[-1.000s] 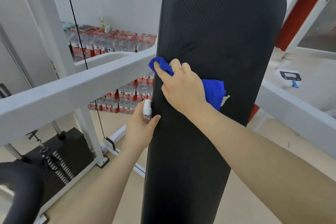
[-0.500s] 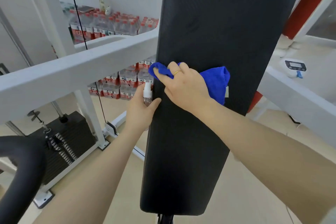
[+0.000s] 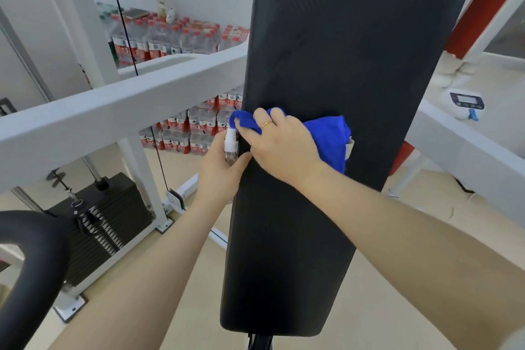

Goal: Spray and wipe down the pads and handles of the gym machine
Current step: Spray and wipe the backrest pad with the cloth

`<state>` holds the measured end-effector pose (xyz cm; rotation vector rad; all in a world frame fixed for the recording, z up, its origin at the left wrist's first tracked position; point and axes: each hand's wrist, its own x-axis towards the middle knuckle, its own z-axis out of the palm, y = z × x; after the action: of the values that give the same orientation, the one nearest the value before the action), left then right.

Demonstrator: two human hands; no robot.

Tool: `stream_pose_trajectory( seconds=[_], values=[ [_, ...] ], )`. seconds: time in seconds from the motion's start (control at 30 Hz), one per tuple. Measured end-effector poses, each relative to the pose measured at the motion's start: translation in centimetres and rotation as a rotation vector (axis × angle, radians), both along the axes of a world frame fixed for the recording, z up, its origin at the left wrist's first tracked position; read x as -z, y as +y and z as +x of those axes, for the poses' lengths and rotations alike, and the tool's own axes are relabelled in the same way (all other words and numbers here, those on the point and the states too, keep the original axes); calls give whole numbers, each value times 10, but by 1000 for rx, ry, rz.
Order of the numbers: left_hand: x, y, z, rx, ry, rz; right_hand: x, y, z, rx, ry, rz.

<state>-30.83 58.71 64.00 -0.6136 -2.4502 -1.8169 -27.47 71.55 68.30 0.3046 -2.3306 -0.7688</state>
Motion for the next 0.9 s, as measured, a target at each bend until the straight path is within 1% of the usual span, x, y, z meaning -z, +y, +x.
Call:
stream_pose_trajectory(
  seconds=[0.07, 0.1, 0.13, 0.2, 0.27, 0.33, 0.43, 0.5, 0.53, 0.57, 0.6, 0.67, 0.73, 0.8, 0.83, 0.9],
  values=[
    [-2, 0, 1, 11, -27, 5, -18, 7, -3, -37, -2, 65],
    [-3, 0, 1, 17, -45, 5, -31, 13, -7, -21, 54, 84],
    [-4, 0, 1, 17, -63, 1, -46, 22, -12, 17, 152, 74],
    [-4, 0, 0, 11, -86, -13, -73, 37, -23, 117, 340, -11],
    [-3, 1, 0, 9, -88, -11, -72, 40, -26, 148, 409, -54],
    [-1, 0, -1, 4, -70, -5, -47, 31, -19, 78, 350, -70],
    [-1, 0, 1, 9, -23, 10, 5, 20, 8, -64, 64, 16],
    [-1, 0, 2, 12, -1, 6, 9, 23, 18, -102, -59, 77],
    [-1, 0, 2, 15, -7, 9, 1, 27, 16, -112, -50, 107],
    [-1, 0, 2, 17, -26, 12, -12, 31, 11, -93, 7, 127],
    [-2, 0, 2, 13, -53, 8, -26, 37, 4, -50, 117, 112],
    [-4, 1, 3, -5, -112, -14, -56, 50, -11, 79, 377, -16],
    [-3, 0, 2, 7, -170, 5, -65, 52, -19, 170, 494, -115],
    [-1, -4, 3, 52, -226, 105, -45, 38, -21, 158, 491, -132],
    [1, -6, 4, 51, -241, 173, -29, 25, -20, 113, 442, -135],
    [4, -10, 6, -33, -243, 286, 2, 2, -14, 14, 257, -114]
  ],
)
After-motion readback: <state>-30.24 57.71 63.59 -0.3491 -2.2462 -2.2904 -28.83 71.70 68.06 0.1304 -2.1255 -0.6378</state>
